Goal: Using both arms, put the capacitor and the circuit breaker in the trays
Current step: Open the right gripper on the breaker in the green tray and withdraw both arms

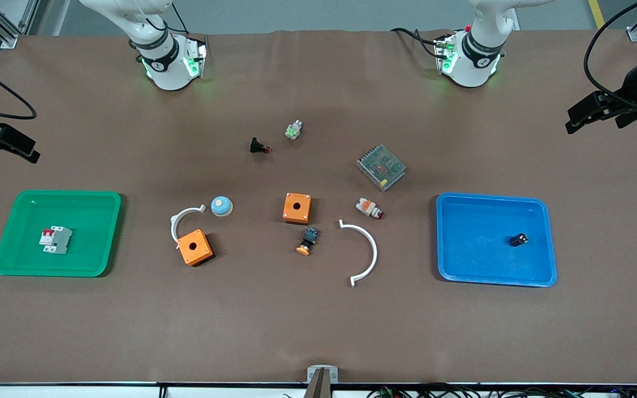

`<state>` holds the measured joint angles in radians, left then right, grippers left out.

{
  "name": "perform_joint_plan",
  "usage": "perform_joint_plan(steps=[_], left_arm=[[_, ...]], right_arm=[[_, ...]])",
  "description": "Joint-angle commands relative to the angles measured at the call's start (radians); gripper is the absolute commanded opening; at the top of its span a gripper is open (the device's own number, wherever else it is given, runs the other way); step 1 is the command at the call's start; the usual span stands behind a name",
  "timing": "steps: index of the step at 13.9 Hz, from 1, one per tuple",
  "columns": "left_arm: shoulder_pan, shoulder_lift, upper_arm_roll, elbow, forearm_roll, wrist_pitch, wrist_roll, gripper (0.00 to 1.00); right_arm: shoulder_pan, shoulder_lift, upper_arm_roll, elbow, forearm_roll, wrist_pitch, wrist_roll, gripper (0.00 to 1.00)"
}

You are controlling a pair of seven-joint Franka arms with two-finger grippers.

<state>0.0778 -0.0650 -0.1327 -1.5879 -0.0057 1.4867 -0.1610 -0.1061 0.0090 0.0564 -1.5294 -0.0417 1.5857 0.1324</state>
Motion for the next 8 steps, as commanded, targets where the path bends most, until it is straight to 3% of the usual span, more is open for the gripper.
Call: perform_joint_plan(steps=[1, 3, 6, 8], left_arm=[[-0.009, -0.004, -0.001, 0.005, 0.015, 0.004, -0.003, 1.0], [-0.009, -0.002, -0.001, 0.006, 0.016, 0.003, 0.003, 1.0], [-0.009, -0.001, -0.002, 0.008, 0.018, 0.003, 0.005, 1.0], [-0.013, -0.001, -0.005, 0.008, 0.018, -0.003, 0.003, 1.0]], right_arm=[[-0.01, 0.032, -0.001, 0.09, 0.009, -0.013, -0.016, 1.0], [-0.029, 0.032, -0.003, 0.095, 0.023, -0.007, -0.013, 1.0], [-0.09, 0.034, -0.003, 0.092, 0.152, -0.007, -0.022, 1.0], [-0.104, 0.035, -0.001, 0.094, 0.161, -0.004, -0.022, 1.0]])
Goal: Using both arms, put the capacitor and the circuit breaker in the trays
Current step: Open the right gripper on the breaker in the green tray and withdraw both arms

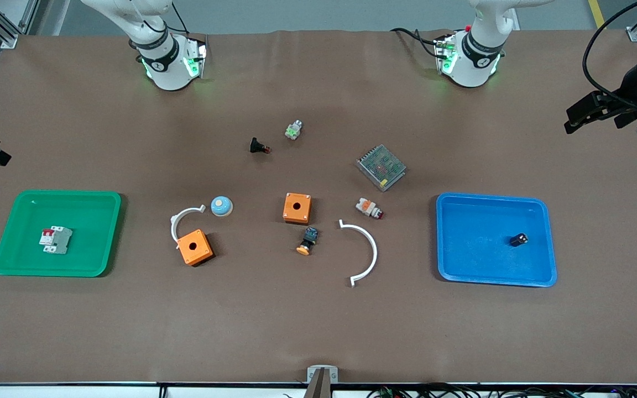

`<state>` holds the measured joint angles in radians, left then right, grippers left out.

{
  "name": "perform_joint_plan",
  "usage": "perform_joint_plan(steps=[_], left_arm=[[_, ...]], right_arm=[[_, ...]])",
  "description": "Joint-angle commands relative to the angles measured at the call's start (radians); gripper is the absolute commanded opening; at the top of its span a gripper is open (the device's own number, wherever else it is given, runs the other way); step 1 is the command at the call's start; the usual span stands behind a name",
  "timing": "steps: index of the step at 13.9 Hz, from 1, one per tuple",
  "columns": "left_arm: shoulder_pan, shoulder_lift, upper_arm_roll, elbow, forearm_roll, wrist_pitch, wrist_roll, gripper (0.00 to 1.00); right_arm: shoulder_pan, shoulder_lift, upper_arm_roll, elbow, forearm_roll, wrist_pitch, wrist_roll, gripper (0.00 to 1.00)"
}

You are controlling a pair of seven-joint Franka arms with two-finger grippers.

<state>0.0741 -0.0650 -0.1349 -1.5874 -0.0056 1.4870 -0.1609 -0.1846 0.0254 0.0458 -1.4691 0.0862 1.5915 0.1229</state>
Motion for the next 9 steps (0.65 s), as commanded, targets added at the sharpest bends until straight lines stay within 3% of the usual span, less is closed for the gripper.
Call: perform_joint_plan(steps=[1, 9], left_arm=[[-0.01, -0.001, -0.014, 0.007, 0.018, -0.004, 0.003, 1.0], [-0.005, -0.001, -0.031, 0.011, 0.021, -0.008, 0.004, 1.0]], right_arm=[[-0.018, 0.019, 0.011, 0.033, 0.026, -0.007, -0.028, 1.0], [-0.013, 0.019, 0.016, 0.033, -0.048, 0.008, -0.184, 1.0]])
